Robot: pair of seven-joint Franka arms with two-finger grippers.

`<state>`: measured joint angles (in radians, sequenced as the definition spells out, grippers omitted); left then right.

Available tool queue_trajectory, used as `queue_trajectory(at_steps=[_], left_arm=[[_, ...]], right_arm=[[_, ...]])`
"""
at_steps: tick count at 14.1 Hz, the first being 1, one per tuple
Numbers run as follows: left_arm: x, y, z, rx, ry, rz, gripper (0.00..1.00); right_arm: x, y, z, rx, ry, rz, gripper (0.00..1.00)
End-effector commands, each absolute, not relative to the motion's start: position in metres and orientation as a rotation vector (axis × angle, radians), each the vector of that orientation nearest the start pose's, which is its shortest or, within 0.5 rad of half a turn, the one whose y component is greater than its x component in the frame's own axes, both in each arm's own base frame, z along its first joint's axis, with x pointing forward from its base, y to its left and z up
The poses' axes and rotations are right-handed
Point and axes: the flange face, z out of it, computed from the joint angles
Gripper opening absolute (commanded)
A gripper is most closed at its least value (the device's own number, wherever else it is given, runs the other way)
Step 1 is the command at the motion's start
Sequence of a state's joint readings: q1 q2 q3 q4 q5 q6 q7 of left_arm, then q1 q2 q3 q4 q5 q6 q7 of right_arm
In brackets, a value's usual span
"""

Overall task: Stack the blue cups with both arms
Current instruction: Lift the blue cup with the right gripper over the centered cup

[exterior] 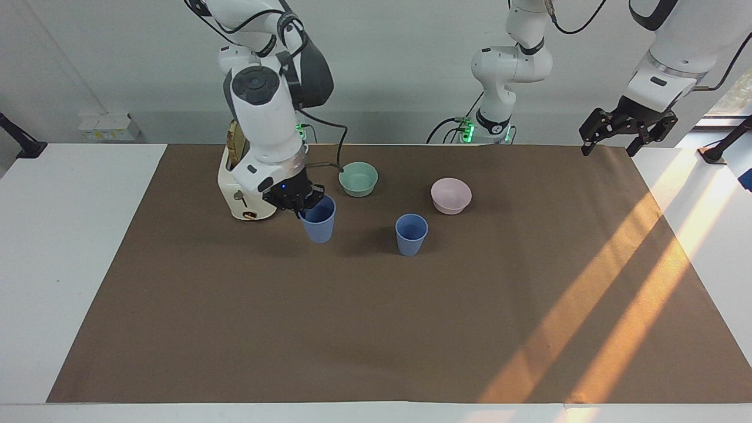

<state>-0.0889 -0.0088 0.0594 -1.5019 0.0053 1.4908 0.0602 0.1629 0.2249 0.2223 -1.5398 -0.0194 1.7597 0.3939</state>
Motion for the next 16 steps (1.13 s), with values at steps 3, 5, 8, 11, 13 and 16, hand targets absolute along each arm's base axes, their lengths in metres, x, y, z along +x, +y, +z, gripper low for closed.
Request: queue_trajectory(at_steps=[3, 5, 8, 11, 13, 16], left_arm=[[0.541, -0.015, 0.661, -3.146, 0.127, 0.014, 1.00], [0.541, -0.015, 0.660, -3.146, 0.124, 0.017, 1.00], [0.541, -0.010, 0.661, -3.146, 0.112, 0.014, 1.00], [0.541, -0.010, 0.661, -3.146, 0.112, 0.014, 1.00], [0.541, -0.010, 0.661, -3.146, 0.112, 0.014, 1.00], [0.541, -0.010, 0.661, -3.146, 0.112, 0.014, 1.00]], right_arm=[[0.565, 0.322, 0.559, -3.069, 0.038, -0.054, 0.00], [0.555, 0.353, 0.567, -3.047, 0.040, -0.079, 0.00], [0.541, 0.404, 0.545, -3.035, 0.119, -0.075, 0.00], [0.545, 0.407, 0.519, -3.075, 0.115, -0.048, 0.00], [0.553, 0.404, 0.509, -3.067, 0.123, -0.087, 0.00], [0.553, 0.401, 0.498, -3.077, 0.125, -0.075, 0.00]])
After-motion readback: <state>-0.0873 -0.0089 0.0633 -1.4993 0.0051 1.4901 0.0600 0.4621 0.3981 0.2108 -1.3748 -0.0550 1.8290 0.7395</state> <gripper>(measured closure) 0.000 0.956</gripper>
